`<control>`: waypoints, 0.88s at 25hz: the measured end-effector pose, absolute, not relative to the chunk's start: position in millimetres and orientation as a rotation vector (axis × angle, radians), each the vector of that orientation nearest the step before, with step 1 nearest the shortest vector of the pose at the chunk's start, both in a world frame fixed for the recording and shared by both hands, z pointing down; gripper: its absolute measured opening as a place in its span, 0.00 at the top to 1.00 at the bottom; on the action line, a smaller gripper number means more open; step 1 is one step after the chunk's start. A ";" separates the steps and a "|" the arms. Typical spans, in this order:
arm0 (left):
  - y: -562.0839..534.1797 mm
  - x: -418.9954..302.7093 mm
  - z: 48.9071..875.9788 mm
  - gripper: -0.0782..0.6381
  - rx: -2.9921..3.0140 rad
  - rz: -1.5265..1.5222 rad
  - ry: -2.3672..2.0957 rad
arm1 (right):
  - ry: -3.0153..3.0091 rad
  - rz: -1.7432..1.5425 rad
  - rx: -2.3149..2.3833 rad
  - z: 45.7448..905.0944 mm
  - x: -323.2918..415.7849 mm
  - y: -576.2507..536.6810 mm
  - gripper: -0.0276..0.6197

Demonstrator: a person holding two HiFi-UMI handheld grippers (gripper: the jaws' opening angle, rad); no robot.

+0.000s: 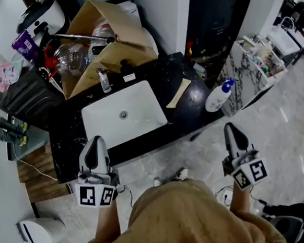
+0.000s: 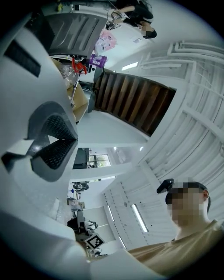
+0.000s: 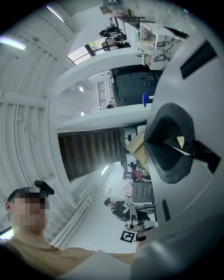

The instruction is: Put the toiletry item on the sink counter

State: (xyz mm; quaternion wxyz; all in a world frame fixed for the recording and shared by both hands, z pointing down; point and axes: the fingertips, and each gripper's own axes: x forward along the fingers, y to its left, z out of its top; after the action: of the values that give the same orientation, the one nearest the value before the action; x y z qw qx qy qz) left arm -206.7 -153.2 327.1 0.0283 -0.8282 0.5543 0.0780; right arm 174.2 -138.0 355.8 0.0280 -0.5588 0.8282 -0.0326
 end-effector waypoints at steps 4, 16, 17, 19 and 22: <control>-149.9 -206.5 332.7 0.89 -2.561 0.237 1.715 | 2.547 -0.106 -1.725 356.3 173.0 -134.4 0.95; -158.4 -193.0 345.5 0.89 -2.629 0.243 1.641 | 2.561 -0.102 -1.662 347.3 136.8 -133.7 0.95; -157.7 -193.4 346.3 0.89 -2.634 0.243 1.636 | 2.562 -0.101 -1.666 347.3 135.2 -131.7 0.95; -156.5 -196.0 347.6 0.89 -2.641 0.247 1.632 | 2.560 -0.103 -1.679 348.2 134.5 -127.1 0.95; -154.3 -199.7 348.2 0.89 -2.651 0.262 1.624 | 2.552 -0.104 -1.701 349.8 134.5 -120.2 0.95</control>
State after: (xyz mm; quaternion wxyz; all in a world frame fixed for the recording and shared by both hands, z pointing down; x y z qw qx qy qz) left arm -199.7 -154.3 348.2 0.0109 -0.8497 0.5204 0.0840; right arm 134.5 -120.2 349.8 0.0363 -0.5540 0.8310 -0.0339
